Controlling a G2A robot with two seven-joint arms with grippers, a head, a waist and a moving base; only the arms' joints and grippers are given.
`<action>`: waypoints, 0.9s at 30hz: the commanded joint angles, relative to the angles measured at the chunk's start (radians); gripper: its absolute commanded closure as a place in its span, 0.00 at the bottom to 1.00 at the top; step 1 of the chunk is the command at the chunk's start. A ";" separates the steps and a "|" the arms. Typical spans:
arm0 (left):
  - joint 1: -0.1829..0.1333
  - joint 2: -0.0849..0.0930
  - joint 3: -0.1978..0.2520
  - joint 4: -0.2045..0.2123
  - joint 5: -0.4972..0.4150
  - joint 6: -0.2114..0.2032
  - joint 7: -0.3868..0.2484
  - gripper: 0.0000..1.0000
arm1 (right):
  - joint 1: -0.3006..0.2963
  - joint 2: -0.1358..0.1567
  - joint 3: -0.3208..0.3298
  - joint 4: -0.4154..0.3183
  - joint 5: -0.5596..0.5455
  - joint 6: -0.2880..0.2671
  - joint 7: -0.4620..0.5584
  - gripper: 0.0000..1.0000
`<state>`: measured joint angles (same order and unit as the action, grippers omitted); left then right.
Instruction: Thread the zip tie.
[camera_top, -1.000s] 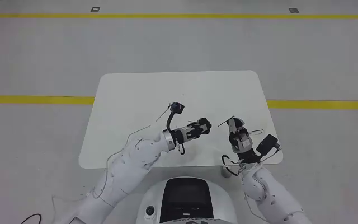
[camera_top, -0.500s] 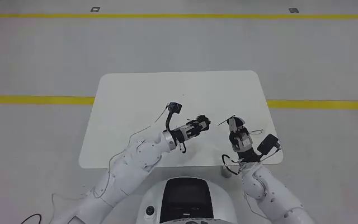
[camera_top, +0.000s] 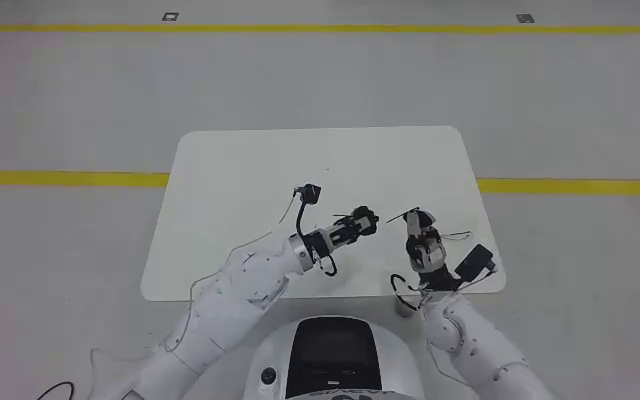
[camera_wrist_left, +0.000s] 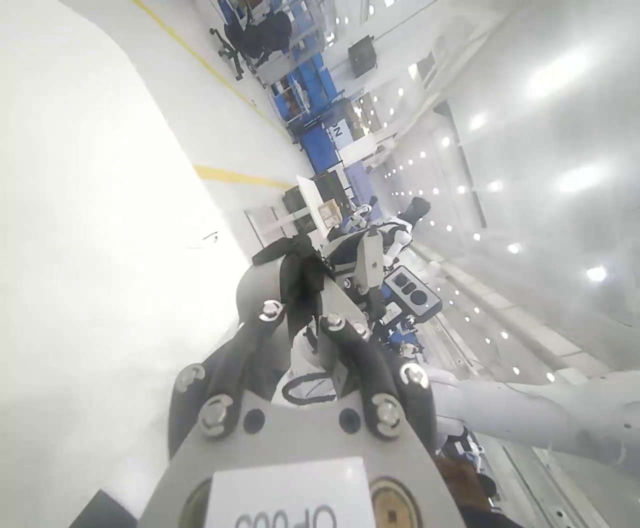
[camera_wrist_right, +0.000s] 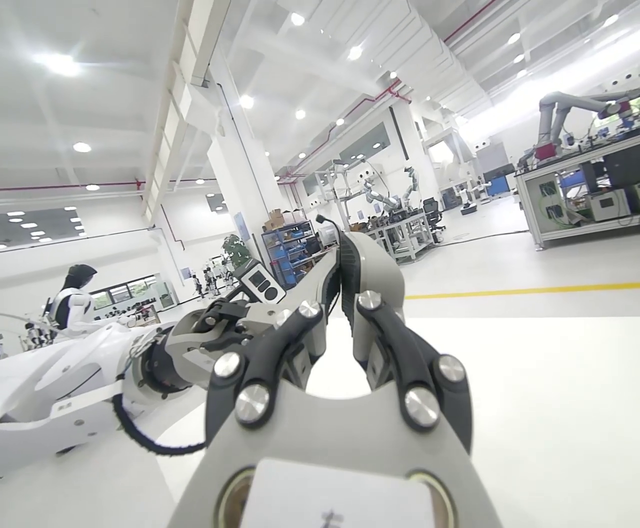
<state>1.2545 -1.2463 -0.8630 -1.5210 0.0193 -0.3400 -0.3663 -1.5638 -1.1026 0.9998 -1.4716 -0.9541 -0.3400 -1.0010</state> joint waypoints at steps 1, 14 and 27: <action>0.002 0.000 0.003 -0.003 -0.004 0.000 0.003 1.00 | 0.004 -0.004 -0.005 0.005 -0.003 0.000 -0.010 1.00; 0.003 -0.001 0.015 -0.005 -0.013 0.000 0.007 1.00 | 0.015 -0.031 -0.008 0.028 -0.027 0.012 -0.062 1.00; 0.003 -0.001 0.015 -0.005 -0.013 0.000 0.007 1.00 | 0.014 -0.051 0.002 0.044 -0.052 0.007 -0.058 1.00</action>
<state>1.2576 -1.2468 -0.8480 -1.5260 0.0063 -0.3400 -0.3595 -1.5487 -1.1531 1.0001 -1.4283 -1.0051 -0.3324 -1.0596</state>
